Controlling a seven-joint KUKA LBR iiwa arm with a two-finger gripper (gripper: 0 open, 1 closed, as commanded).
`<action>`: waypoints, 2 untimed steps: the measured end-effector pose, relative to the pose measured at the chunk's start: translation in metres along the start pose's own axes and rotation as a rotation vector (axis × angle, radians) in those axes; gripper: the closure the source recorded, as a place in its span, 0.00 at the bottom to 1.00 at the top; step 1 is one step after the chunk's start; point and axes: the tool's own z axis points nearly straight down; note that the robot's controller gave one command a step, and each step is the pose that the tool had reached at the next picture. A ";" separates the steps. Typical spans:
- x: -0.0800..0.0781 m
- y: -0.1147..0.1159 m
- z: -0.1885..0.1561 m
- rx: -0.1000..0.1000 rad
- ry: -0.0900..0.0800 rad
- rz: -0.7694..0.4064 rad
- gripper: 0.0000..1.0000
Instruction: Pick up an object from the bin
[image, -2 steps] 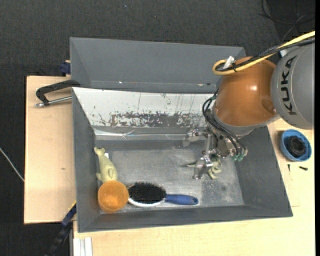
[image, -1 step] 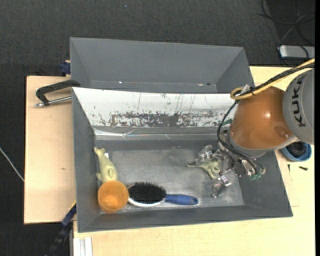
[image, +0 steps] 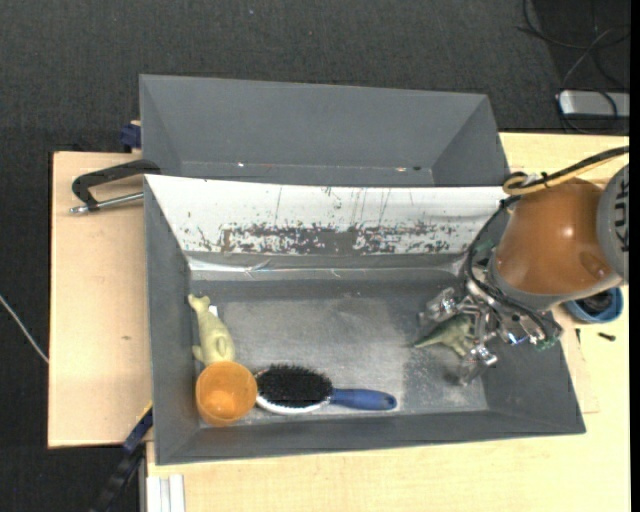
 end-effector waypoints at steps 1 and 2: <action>-0.001 0.004 -0.001 -0.004 0.002 -0.003 1.00; -0.019 0.024 -0.003 -0.003 0.004 0.507 1.00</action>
Offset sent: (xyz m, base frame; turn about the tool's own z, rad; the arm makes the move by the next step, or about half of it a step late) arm 0.0000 0.0000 0.0000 0.0000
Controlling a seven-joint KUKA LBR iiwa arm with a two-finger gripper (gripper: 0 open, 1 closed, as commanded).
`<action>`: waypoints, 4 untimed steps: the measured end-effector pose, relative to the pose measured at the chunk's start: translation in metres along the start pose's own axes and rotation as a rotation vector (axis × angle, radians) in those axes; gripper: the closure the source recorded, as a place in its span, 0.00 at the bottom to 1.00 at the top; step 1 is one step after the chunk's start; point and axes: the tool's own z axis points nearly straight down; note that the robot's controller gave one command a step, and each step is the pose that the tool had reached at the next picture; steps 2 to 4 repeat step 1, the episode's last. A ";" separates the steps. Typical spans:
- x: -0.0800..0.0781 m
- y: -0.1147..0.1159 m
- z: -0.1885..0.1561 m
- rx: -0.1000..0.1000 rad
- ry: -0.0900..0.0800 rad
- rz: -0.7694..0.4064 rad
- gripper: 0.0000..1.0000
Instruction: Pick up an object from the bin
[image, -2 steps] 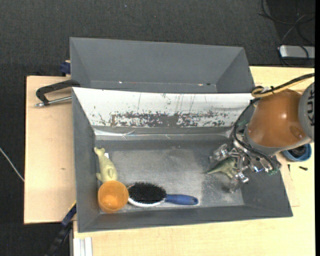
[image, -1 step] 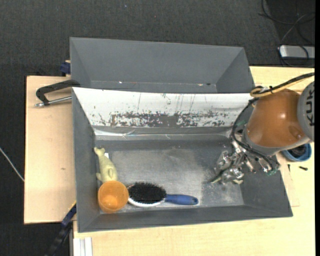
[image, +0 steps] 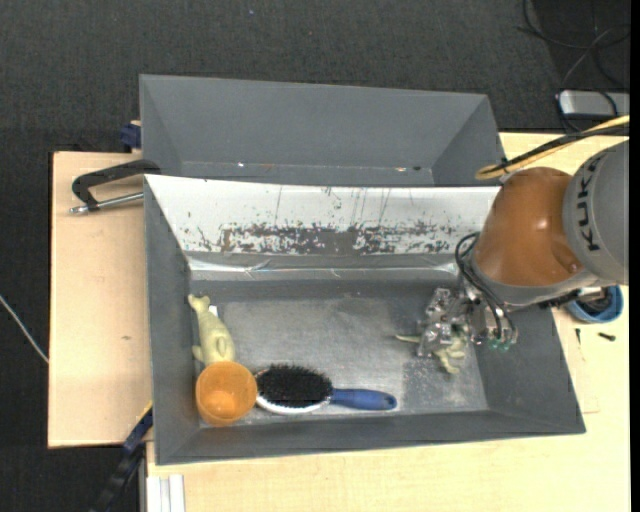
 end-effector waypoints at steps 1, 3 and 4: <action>-0.050 0.028 -0.145 0.002 -0.010 -0.184 1.00; -0.050 0.028 -0.145 0.002 -0.010 -0.184 1.00; -0.050 0.028 -0.145 0.002 -0.010 -0.184 1.00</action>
Offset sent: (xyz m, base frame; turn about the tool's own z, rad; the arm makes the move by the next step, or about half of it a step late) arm 0.0484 0.0222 0.1392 -0.1836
